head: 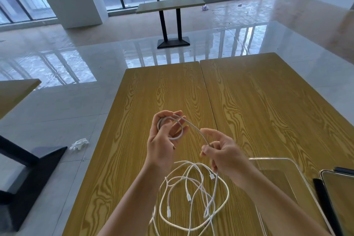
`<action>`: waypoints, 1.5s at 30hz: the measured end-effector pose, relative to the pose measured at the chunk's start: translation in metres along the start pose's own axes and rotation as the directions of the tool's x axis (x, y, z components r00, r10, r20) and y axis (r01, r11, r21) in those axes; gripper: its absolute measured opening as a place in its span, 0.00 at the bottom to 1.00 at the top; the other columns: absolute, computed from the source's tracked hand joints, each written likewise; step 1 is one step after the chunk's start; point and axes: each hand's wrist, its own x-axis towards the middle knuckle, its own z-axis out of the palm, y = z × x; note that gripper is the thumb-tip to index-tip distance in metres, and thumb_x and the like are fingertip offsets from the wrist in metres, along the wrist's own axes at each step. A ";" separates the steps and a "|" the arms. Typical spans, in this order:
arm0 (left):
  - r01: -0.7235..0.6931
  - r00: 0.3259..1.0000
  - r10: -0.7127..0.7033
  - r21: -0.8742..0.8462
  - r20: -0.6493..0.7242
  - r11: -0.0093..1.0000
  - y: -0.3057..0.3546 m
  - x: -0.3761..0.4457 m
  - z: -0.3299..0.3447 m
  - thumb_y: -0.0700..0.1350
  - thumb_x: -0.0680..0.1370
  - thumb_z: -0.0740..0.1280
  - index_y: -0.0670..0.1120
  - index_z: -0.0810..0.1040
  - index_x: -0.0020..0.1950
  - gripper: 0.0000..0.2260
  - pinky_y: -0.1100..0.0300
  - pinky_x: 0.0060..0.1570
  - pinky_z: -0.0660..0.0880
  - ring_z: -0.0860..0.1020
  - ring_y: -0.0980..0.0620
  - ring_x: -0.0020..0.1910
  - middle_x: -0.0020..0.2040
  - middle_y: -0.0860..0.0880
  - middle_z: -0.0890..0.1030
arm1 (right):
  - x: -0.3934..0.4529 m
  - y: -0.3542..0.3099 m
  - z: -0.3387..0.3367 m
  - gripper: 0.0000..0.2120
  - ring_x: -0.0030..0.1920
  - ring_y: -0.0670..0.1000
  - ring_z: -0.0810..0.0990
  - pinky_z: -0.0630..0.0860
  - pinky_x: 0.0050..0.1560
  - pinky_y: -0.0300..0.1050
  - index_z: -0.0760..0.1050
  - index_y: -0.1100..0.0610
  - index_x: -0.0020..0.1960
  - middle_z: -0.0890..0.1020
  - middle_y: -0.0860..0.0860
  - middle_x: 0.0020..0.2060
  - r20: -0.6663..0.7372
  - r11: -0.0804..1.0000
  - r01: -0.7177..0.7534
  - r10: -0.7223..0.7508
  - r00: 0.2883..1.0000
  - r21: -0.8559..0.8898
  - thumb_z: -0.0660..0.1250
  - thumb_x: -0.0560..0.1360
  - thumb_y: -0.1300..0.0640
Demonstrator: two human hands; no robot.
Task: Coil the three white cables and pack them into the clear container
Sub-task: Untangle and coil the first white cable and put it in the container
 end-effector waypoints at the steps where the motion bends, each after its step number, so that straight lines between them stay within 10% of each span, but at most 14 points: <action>1: 0.007 1.000 -0.008 -0.036 -0.030 0.999 0.003 0.002 0.000 0.34 0.83 0.56 0.44 0.75 0.51 0.10 0.44 0.57 0.79 0.81 0.38 0.60 0.58 0.39 0.82 | -0.003 0.003 -0.001 0.25 0.28 0.47 0.76 0.78 0.32 0.41 0.71 0.38 0.66 0.83 0.57 0.43 0.012 0.999 0.032 -0.032 0.999 -0.014 0.65 0.79 0.64; 10: 0.042 0.974 -0.092 -0.233 -0.209 0.972 0.022 0.035 -0.019 0.35 0.83 0.55 0.43 0.74 0.52 0.09 0.47 0.51 0.82 0.79 0.34 0.60 0.57 0.33 0.81 | -0.014 0.023 -0.020 0.29 0.35 0.54 0.79 0.76 0.40 0.42 0.81 0.38 0.57 0.84 0.43 0.50 0.328 0.926 0.192 -0.079 0.941 -0.326 0.55 0.79 0.70; 13: 0.079 0.966 -0.124 -0.195 -0.227 0.977 0.020 0.044 -0.023 0.35 0.84 0.55 0.42 0.73 0.51 0.09 0.45 0.53 0.81 0.79 0.33 0.61 0.56 0.32 0.81 | -0.012 0.023 -0.032 0.24 0.32 0.31 0.78 0.74 0.34 0.28 0.77 0.44 0.64 0.78 0.34 0.49 0.330 0.749 0.339 -0.170 0.929 -0.569 0.59 0.80 0.70; 17: 0.130 0.967 -0.160 -0.156 -0.198 0.979 0.012 0.051 -0.027 0.36 0.84 0.54 0.43 0.72 0.50 0.09 0.47 0.50 0.82 0.80 0.35 0.57 0.52 0.34 0.81 | 0.003 0.031 -0.051 0.09 0.48 0.30 0.80 0.80 0.50 0.35 0.81 0.48 0.56 0.82 0.36 0.49 0.301 0.561 0.540 -0.464 0.833 -0.627 0.72 0.76 0.53; 19: 0.156 0.965 -0.180 -0.134 -0.189 0.979 0.007 0.054 -0.030 0.36 0.84 0.53 0.43 0.72 0.50 0.09 0.47 0.51 0.81 0.80 0.36 0.56 0.52 0.34 0.81 | 0.009 0.032 -0.060 0.18 0.54 0.34 0.79 0.77 0.55 0.34 0.81 0.49 0.60 0.81 0.38 0.54 0.286 0.555 0.564 -0.510 0.812 -0.612 0.65 0.76 0.40; 25: 0.250 0.950 -0.254 -0.042 -0.184 0.967 -0.007 0.061 -0.042 0.35 0.83 0.55 0.44 0.73 0.48 0.10 0.47 0.51 0.80 0.82 0.41 0.54 0.54 0.35 0.82 | 0.010 0.019 -0.065 0.20 0.59 0.38 0.80 0.81 0.58 0.44 0.81 0.45 0.57 0.81 0.37 0.57 0.177 0.728 0.501 -0.478 0.860 -0.467 0.60 0.76 0.35; 29: 0.284 0.948 -0.284 -0.017 -0.142 0.959 -0.006 0.062 -0.048 0.35 0.82 0.55 0.44 0.73 0.47 0.10 0.47 0.52 0.80 0.82 0.40 0.52 0.52 0.35 0.82 | 0.011 0.015 -0.062 0.20 0.49 0.60 0.84 0.80 0.52 0.65 0.84 0.44 0.48 0.86 0.51 0.46 0.148 0.867 0.394 -0.366 0.919 -0.305 0.59 0.75 0.34; 34: 0.312 0.946 -0.310 0.008 -0.094 0.950 -0.011 0.058 -0.053 0.33 0.82 0.54 0.41 0.72 0.49 0.09 0.44 0.51 0.81 0.81 0.37 0.50 0.50 0.33 0.82 | 0.011 -0.002 -0.049 0.27 0.41 0.56 0.85 0.82 0.43 0.45 0.86 0.56 0.43 0.86 0.58 0.41 0.120 0.945 0.325 -0.328 0.937 0.044 0.61 0.75 0.34; 45: 0.414 0.895 -0.420 -0.073 -0.150 0.908 -0.037 0.042 -0.036 0.48 0.83 0.58 0.42 0.75 0.56 0.11 0.43 0.48 0.80 0.79 0.38 0.50 0.52 0.37 0.73 | 0.007 -0.029 -0.018 0.08 0.36 0.57 0.85 0.84 0.37 0.47 0.78 0.65 0.46 0.84 0.63 0.39 0.101 0.805 0.100 -0.194 0.976 0.585 0.64 0.73 0.60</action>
